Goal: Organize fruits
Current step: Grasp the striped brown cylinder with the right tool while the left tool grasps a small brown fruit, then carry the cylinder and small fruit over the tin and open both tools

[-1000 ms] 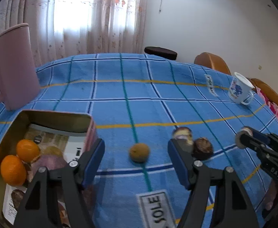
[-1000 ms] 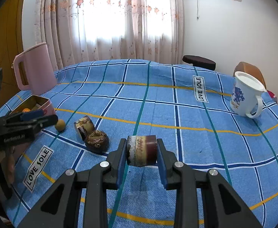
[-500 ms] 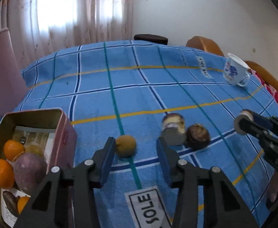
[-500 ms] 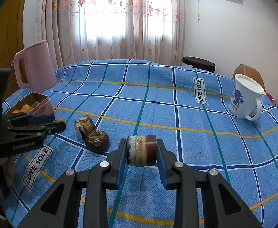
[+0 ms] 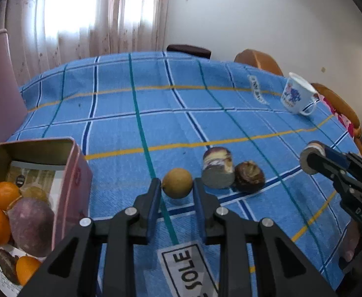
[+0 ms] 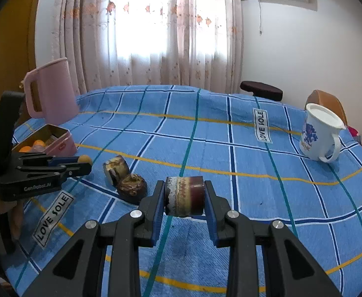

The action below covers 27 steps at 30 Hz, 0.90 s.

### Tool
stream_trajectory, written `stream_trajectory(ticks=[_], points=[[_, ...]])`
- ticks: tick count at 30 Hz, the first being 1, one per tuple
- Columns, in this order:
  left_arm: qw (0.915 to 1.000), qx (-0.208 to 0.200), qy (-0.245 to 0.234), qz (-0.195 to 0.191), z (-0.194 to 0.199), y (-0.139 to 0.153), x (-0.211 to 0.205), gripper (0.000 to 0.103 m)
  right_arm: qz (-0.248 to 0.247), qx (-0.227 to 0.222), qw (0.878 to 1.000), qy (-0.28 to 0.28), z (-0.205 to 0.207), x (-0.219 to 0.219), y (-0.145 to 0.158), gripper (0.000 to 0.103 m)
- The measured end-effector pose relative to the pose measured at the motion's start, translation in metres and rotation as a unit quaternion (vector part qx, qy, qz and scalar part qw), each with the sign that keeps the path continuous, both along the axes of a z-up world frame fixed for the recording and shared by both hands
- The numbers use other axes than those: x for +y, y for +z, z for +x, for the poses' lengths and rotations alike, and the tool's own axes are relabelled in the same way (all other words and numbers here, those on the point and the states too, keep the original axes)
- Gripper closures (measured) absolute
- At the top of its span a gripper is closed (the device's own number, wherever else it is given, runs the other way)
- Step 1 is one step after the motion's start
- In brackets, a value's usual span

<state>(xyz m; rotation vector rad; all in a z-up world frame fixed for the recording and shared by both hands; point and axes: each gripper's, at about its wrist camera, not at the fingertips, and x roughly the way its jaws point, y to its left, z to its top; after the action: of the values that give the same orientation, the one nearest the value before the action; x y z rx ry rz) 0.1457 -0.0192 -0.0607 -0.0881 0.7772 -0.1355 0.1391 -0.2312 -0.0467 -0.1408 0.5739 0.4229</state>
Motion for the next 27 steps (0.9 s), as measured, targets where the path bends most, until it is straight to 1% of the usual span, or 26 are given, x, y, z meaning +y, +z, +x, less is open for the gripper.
stream_trajectory(ticks=[5, 14, 25, 27], points=[[0.9989, -0.046, 0.009, -0.001, -0.019, 0.012, 0.001, 0.076, 0.014, -0.028, 0.999, 0.007, -0.010, -0.003, 0.006, 0.072], [0.9929, -0.116, 0.028, 0.008, -0.043, 0.026, 0.003, 0.076, 0.036, -0.074, 0.997, 0.016, -0.025, -0.009, 0.015, 0.072], [0.9861, -0.159, 0.045, 0.017, -0.062, 0.032, 0.001, 0.076, 0.056, -0.129, 0.990, 0.019, -0.045, -0.016, 0.022, 0.072], [0.9848, -0.166, 0.048, 0.017, -0.065, 0.033, 0.001, 0.076, 0.058, -0.131, 0.989, 0.021, -0.044, -0.017, 0.021, 0.072]])
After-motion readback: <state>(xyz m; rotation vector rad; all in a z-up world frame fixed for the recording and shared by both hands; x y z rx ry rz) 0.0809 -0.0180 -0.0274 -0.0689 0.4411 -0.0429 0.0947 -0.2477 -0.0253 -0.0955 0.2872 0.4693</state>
